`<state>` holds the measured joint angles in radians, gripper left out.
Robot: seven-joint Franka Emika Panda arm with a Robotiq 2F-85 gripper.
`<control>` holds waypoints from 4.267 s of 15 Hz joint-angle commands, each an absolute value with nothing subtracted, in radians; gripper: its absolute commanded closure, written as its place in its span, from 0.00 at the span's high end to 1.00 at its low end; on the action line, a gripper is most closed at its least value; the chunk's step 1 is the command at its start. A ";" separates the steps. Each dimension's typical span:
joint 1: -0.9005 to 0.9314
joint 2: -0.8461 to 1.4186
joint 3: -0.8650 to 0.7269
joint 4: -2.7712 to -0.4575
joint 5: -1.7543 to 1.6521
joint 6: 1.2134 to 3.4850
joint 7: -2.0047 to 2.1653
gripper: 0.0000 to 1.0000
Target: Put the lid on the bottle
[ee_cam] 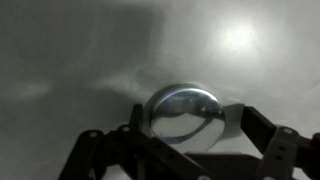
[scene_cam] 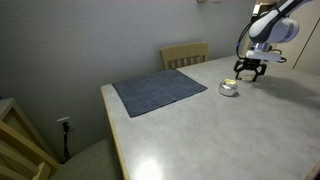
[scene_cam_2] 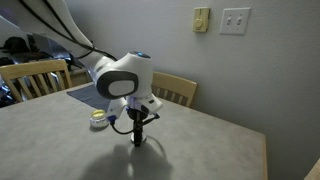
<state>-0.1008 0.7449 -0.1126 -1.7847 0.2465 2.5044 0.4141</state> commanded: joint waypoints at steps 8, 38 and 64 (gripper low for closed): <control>-0.101 0.823 -0.125 -1.636 0.245 2.343 0.442 0.52; 0.190 0.718 -0.133 -1.599 -0.204 2.191 0.439 0.44; 0.205 0.573 -0.017 -1.784 -0.262 2.127 0.173 0.44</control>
<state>0.2232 0.6181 -0.0338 -1.7437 -0.2570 2.1469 0.2225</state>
